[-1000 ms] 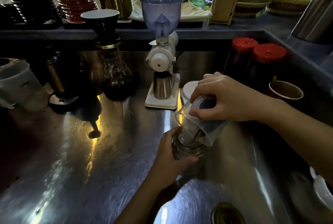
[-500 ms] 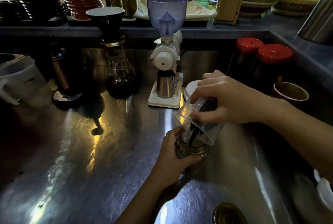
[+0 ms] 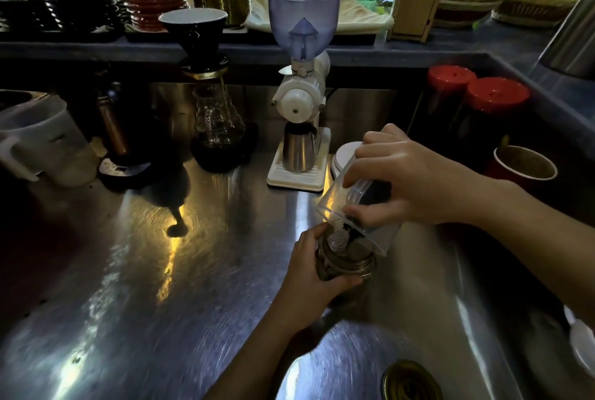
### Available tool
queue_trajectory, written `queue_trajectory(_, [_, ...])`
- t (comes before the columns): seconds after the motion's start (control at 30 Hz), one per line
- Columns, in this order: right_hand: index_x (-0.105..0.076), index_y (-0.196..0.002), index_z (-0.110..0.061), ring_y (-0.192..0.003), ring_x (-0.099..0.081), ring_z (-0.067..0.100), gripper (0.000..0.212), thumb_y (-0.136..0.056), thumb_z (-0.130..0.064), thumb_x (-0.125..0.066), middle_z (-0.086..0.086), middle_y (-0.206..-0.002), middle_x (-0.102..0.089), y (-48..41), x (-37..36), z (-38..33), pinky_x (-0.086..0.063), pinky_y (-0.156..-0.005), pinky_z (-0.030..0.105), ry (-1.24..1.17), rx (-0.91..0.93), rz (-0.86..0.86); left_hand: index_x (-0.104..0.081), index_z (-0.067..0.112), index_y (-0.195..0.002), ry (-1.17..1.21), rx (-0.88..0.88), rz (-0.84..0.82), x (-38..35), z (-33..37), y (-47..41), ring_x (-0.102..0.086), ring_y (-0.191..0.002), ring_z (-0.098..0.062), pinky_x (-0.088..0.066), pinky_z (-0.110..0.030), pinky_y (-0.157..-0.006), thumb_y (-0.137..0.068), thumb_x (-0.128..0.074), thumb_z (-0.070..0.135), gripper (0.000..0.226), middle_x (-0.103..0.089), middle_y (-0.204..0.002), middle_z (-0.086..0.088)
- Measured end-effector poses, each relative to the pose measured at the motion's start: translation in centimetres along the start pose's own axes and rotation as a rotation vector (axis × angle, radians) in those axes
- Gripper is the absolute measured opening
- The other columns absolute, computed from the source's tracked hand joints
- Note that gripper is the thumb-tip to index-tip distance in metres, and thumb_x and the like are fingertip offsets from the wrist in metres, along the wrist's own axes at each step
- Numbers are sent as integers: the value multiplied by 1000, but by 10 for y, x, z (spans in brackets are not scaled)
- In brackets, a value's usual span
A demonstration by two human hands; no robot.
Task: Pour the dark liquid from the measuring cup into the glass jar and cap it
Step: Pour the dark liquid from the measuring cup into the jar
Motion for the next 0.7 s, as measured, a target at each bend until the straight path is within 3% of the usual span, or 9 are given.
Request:
queue_trajectory(0.3, [-67,-80,-9,-71,-43,11,36,-76,-43,-60,2,-69,-59,2,0,1,-33,-74,30,11,33,43,-33,52,-122,-18,21,-1,1,-3,0,-46,-120,-4,-36,-12,-84,-61,-79,40,78,-45,-138,7])
queue_trajectory(0.47, [-67,-79,-8,-70,-44,14,33,-77,-41,-62,1,-68,-57,3,-2,-3,-37,-72,34,42,80,43,-34,57,-112,-11,19,-2,1,-2,1,-46,-113,2,-41,-3,-76,-67,-81,30,70,-45,-135,9])
queue_trajectory(0.6, [-67,-80,-10,-72,-41,10,35,-77,-43,-57,-9,-72,-46,3,-1,-2,-33,-74,31,10,79,47,-35,49,-121,9,30,-7,1,-2,1,-45,-122,-8,-38,-12,-85,-68,-80,29,73,-44,-138,7])
queue_trajectory(0.7, [-66,-79,-10,-73,-44,11,35,-76,-43,-56,-3,-70,-55,4,1,-1,-31,-74,30,30,78,70,-34,41,-130,8,24,-14,1,-2,1,-43,-125,-11,-37,-14,-87,-70,-80,26,77,-43,-139,9])
Point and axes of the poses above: each hand's wrist, its own y-axis away from the middle knuckle, its own x-axis out of the back of the hand, z = x × y, the point moved 9 cm from there along -y, towards the middle knuckle
